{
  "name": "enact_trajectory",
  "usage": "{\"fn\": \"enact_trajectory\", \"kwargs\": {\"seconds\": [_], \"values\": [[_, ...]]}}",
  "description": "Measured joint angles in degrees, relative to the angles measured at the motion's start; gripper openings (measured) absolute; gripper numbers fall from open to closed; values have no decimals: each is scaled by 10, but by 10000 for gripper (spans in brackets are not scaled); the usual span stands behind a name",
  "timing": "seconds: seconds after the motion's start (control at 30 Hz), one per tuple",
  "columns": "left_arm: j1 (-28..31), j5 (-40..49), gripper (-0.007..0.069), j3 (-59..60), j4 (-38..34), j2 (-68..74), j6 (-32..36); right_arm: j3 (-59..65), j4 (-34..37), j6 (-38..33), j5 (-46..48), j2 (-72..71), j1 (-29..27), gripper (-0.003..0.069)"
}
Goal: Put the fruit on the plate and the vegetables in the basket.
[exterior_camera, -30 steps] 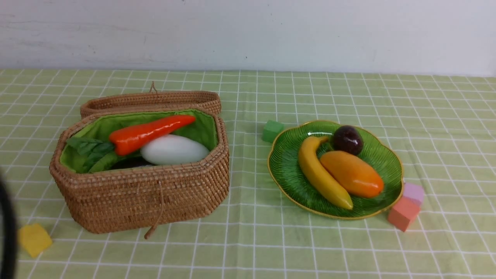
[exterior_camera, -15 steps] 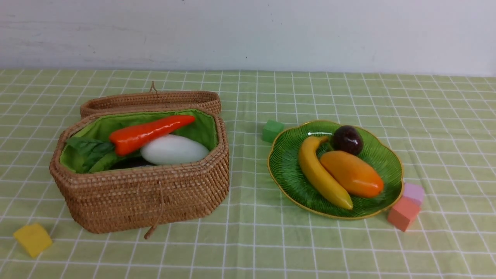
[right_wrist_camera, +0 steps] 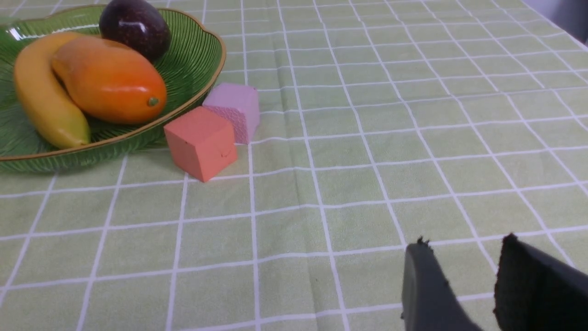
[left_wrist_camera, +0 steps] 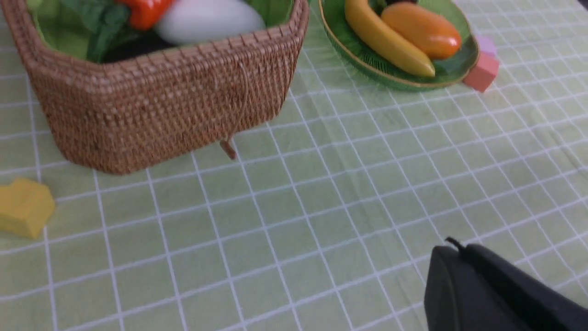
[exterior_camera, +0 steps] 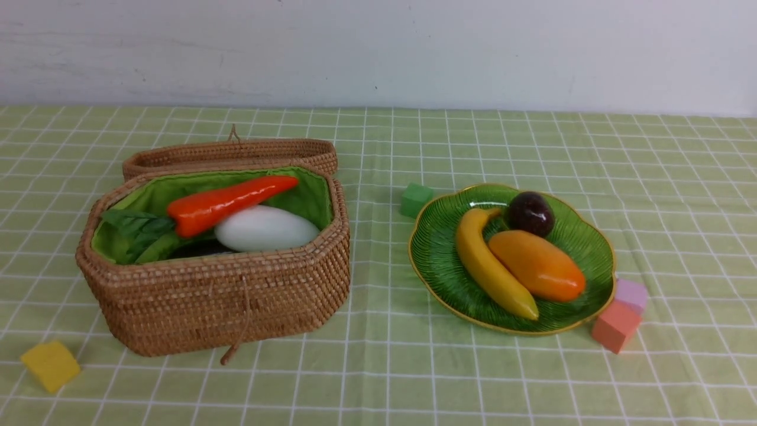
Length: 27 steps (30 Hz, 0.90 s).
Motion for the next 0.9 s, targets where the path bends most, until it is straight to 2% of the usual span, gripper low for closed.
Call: {"fn": "enact_trajectory", "kwargs": {"seconds": [0.1, 0.27, 0.43, 0.7, 0.9], "values": [[0, -59, -13, 22, 3, -1, 0, 0, 0, 0, 0, 0, 0, 239], [28, -214, -13, 124, 40, -44, 0, 0, 0, 0, 0, 0, 0, 239], [37, -294, -13, 237, 89, -88, -2, 0, 0, 0, 0, 0, 0, 239], [39, -334, -10, 393, 153, -181, -76, 0, 0, 0, 0, 0, 0, 239], [39, -356, -8, 468, 163, -184, -87, 0, 0, 0, 0, 0, 0, 241]]}}
